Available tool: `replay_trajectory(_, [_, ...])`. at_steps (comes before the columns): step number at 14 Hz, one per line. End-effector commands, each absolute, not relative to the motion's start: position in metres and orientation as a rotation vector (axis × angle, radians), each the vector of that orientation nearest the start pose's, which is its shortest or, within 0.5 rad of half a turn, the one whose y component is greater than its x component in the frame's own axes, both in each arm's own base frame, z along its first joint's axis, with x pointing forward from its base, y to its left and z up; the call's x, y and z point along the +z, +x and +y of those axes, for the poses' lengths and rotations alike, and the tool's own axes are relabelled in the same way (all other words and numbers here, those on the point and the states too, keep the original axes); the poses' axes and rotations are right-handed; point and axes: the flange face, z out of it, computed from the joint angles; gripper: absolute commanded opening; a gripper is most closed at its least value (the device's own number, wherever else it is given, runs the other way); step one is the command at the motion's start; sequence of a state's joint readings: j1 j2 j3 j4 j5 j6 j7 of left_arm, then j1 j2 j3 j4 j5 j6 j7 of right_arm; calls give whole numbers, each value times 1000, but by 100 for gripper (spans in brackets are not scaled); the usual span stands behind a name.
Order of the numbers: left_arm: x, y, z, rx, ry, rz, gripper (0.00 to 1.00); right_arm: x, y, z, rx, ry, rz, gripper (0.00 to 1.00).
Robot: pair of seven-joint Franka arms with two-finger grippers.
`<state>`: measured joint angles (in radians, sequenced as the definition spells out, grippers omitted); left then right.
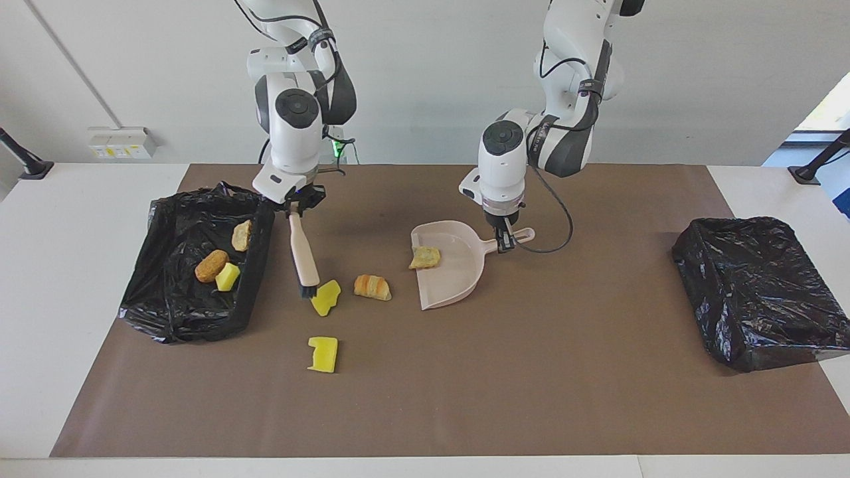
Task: Sweep and dump trash in bin
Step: 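Sweep the scraps toward the dustpan with the brush in the right gripper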
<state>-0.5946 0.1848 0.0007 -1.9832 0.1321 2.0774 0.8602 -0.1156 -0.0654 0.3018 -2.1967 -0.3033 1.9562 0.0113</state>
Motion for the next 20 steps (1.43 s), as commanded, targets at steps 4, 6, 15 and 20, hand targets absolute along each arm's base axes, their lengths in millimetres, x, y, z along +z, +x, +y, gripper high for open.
replay_trajectory(4, [368, 478, -307, 176, -2215, 2072, 0, 357, 551, 68, 256, -3400, -573, 0])
replay_trajectory(6, [368, 478, -305, 186, -2218, 2068, 0, 350, 535, 77, 303, -3398, -536, 0])
replay_trajectory(15, [368, 478, -306, 180, -2224, 2061, 0, 353, 492, 191, 381, -2881, -157, 0])
replay_trajectory(20, [368, 477, -307, 182, -2220, 2066, 0, 367, 472, 256, 367, -2709, -45, 0])
